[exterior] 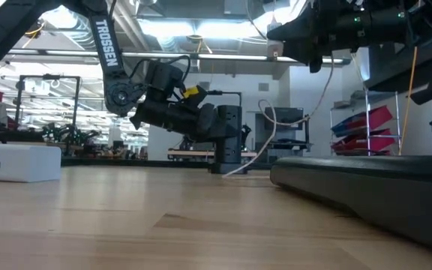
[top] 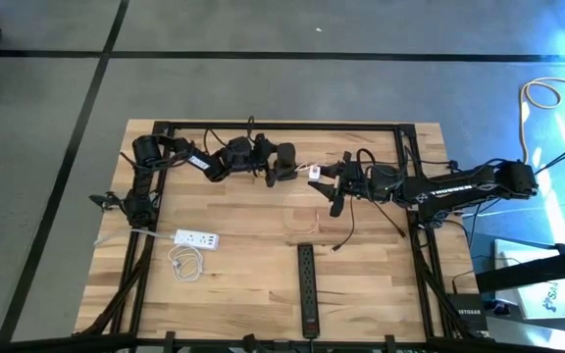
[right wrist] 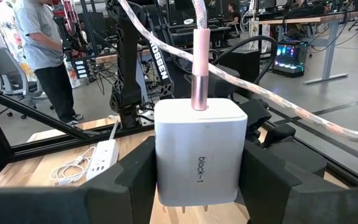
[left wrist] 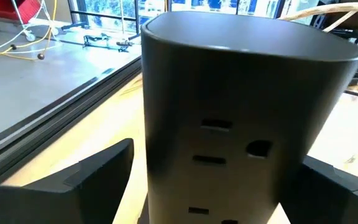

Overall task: Insert USB
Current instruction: Insert the white USB adapter into the black outlet extension

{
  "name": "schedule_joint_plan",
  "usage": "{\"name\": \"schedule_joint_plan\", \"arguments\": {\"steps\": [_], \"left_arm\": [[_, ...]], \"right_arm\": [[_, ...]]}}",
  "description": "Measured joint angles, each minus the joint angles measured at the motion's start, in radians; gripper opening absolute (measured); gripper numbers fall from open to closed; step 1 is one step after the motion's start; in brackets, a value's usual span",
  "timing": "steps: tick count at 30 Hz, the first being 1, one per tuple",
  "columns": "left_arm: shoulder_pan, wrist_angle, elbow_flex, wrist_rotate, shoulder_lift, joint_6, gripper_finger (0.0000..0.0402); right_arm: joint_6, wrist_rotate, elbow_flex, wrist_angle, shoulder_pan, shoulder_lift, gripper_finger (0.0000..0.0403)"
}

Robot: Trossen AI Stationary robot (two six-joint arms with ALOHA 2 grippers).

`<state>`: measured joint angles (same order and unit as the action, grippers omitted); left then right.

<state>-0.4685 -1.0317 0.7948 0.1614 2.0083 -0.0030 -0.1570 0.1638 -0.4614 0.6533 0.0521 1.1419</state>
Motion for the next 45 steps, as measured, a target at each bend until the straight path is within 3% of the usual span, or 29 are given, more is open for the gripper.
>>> {"name": "schedule_joint_plan", "arguments": {"steps": [3,8,14,18,21,27,30,34,40,45], "left_arm": [[0.005,0.000,0.000,-0.003,0.000,0.002,0.0316],[0.012,0.019,0.001,-0.010,-0.002,0.005,0.0242],[0.014,0.054,0.000,0.009,-0.029,-0.045,0.0241],[0.032,0.170,-0.002,0.014,-0.111,-0.044,0.0241],[0.044,0.344,0.004,0.013,-0.203,-0.005,0.0241],[0.053,0.869,0.072,-0.074,-0.371,0.113,0.0241],[0.052,1.081,0.131,-0.096,-0.404,0.147,0.0241],[0.066,1.233,0.193,-0.097,-0.405,0.162,0.0241],[0.112,1.270,0.237,-0.087,-0.377,0.187,0.0241],[0.150,1.193,0.253,-0.095,-0.351,0.187,0.0241]], "right_arm": [[0.003,0.000,0.000,0.004,0.000,0.000,0.0170],[0.003,0.000,0.000,0.003,0.000,0.000,0.0170],[0.004,-0.016,0.000,0.004,0.000,0.000,0.0170],[0.005,-0.034,0.000,0.011,0.000,0.000,0.0170],[0.005,-0.040,0.000,0.025,0.000,0.000,0.0170],[0.008,-0.052,-0.001,0.026,0.001,0.000,0.0170],[0.007,-0.053,-0.001,0.019,0.001,0.000,0.0170],[0.007,-0.053,-0.001,0.002,0.001,0.000,0.0170],[0.007,-0.053,-0.001,-0.004,0.000,0.000,0.0170],[0.007,-0.053,-0.001,-0.005,0.000,0.000,0.0170]]}}
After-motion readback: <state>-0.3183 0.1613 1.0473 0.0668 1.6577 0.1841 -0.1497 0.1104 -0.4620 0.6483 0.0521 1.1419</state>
